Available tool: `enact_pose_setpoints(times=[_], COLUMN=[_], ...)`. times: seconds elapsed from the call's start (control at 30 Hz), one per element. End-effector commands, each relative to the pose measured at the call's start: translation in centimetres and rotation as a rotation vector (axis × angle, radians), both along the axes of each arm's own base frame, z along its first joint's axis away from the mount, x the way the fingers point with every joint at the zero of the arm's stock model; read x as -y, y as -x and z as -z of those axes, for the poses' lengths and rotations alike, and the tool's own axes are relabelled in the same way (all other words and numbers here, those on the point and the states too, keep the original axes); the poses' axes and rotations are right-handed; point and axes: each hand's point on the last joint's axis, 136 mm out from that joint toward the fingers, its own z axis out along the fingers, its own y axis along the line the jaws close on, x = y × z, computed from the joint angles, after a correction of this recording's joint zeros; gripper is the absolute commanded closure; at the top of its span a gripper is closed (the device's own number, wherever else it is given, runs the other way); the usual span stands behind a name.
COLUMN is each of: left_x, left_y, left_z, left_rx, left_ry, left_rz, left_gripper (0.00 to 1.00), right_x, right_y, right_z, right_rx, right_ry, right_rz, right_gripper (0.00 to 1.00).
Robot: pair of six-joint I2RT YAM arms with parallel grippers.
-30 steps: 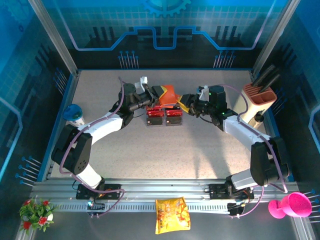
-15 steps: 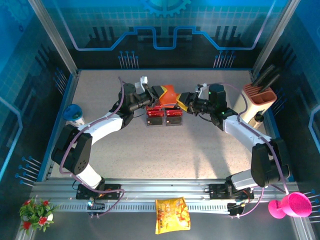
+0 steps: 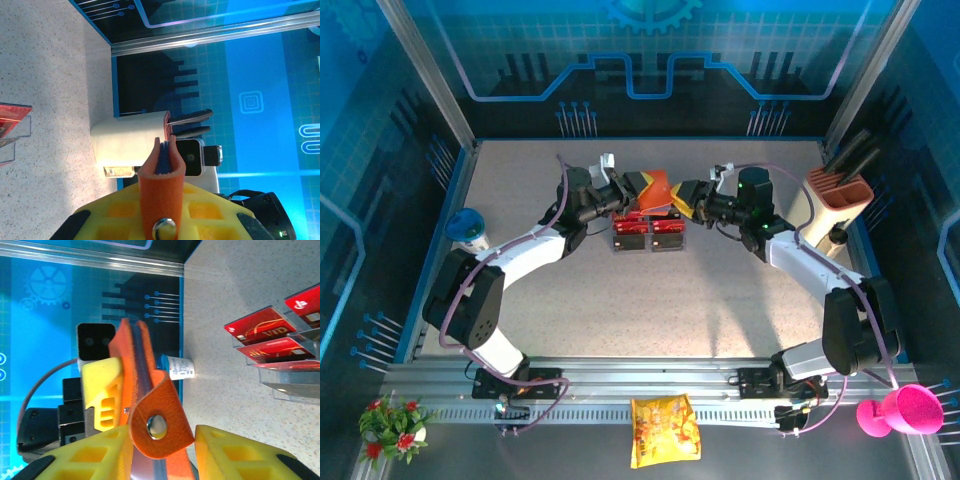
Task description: Put the credit cards into the card holder
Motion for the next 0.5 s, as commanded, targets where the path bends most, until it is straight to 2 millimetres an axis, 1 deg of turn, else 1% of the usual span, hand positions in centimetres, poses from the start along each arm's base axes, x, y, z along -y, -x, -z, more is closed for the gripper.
enact_pose_setpoints(times=[0.0, 0.17, 0.27, 0.3, 0.47], left_x=[0.3, 0.4, 0.4, 0.4, 0.4], left_y=[0.7, 0.8, 0.9, 0.8, 0.9], left_z=[-1.7, -2.0, -2.2, -2.2, -2.6], left_rx=[0.060, 0.064, 0.070, 0.069, 0.075], left_ry=[0.030, 0.033, 0.037, 0.038, 0.045], left_rz=[0.005, 0.007, 0.006, 0.004, 0.003], left_gripper=[0.90, 0.90, 0.90, 0.90, 0.90], right_x=[-1.5, -2.0, -2.1, -2.0, -1.7], right_y=[1.1, 1.3, 1.4, 1.7, 2.2], right_z=[-2.1, -1.3, -1.3, 0.2, 1.7], right_rx=[0.054, 0.038, 0.040, 0.010, -0.013], right_ry=[-0.062, -0.073, -0.072, -0.061, -0.045], right_rz=[-0.066, -0.073, -0.071, -0.068, -0.057], right_gripper=[0.61, 0.60, 0.59, 0.59, 0.60])
